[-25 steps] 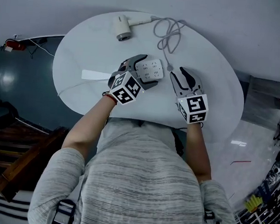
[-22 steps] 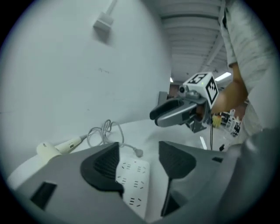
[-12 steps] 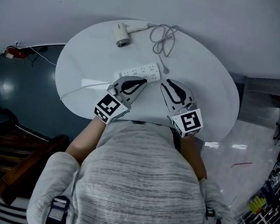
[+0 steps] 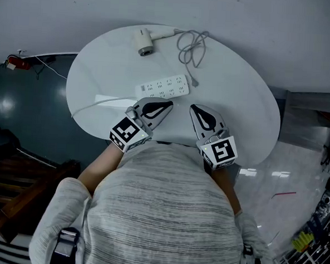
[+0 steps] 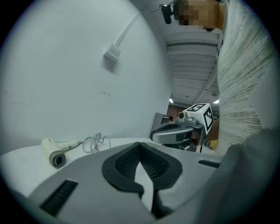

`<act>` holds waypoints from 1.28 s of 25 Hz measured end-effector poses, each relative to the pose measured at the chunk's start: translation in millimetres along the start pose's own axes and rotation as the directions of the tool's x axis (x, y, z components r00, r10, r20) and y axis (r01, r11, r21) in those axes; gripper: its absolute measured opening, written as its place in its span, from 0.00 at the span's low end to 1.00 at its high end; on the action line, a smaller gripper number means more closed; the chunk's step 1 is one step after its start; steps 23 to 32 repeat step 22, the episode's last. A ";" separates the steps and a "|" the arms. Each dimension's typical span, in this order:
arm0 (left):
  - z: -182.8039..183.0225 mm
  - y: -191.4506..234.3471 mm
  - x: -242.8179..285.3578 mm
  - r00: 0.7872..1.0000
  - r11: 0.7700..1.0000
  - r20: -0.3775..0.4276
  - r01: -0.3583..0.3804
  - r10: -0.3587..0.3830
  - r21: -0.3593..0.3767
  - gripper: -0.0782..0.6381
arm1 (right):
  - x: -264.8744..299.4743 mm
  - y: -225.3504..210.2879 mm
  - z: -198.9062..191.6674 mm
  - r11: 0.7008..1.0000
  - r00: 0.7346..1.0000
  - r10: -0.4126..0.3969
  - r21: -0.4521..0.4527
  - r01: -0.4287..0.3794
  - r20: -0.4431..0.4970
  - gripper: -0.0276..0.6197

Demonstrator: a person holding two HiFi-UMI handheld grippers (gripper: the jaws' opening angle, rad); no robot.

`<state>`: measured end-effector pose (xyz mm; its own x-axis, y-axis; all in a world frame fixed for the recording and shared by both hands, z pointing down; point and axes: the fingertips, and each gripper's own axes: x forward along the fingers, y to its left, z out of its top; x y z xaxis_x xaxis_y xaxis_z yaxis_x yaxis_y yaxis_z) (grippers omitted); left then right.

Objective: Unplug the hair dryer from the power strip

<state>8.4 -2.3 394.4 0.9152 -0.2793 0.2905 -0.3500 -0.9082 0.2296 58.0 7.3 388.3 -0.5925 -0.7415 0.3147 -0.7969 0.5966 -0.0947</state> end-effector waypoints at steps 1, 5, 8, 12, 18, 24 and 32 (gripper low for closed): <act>-0.7 -0.6 0.6 1.000 1.000 -0.003 0.001 -0.001 0.001 0.12 | 0.1 1.1 -0.3 1.000 1.000 0.002 0.000 -0.002 -0.003 0.08; -2.5 -1.0 1.5 1.000 1.000 -0.004 0.004 -0.004 0.001 0.12 | 2.8 6.1 -1.0 1.000 1.000 0.010 -0.008 -0.010 -0.011 0.08; -1.9 -0.4 1.1 1.000 1.000 0.003 -0.001 0.001 0.003 0.12 | 5.5 6.0 -4.6 1.000 0.999 0.007 -0.019 -0.008 -0.032 0.08; -2.7 2.1 -1.9 1.000 1.000 0.007 -0.018 0.018 0.003 0.12 | 6.1 5.7 -7.5 1.000 0.999 0.014 -0.021 -0.015 -0.045 0.08; -6.5 6.4 -4.8 0.999 0.999 -0.002 -0.037 0.037 -0.015 0.12 | 8.5 4.5 -11.6 0.999 0.997 0.025 -0.025 -0.027 -0.067 0.08; -8.9 5.9 -4.5 0.999 0.999 -0.005 -0.039 0.038 -0.019 0.12 | 10.0 3.6 -11.4 0.999 0.997 0.029 -0.032 -0.031 -0.065 0.08; -8.9 5.9 -4.5 0.999 0.999 -0.005 -0.039 0.038 -0.019 0.12 | 10.0 3.6 -11.4 0.999 0.997 0.029 -0.032 -0.031 -0.065 0.08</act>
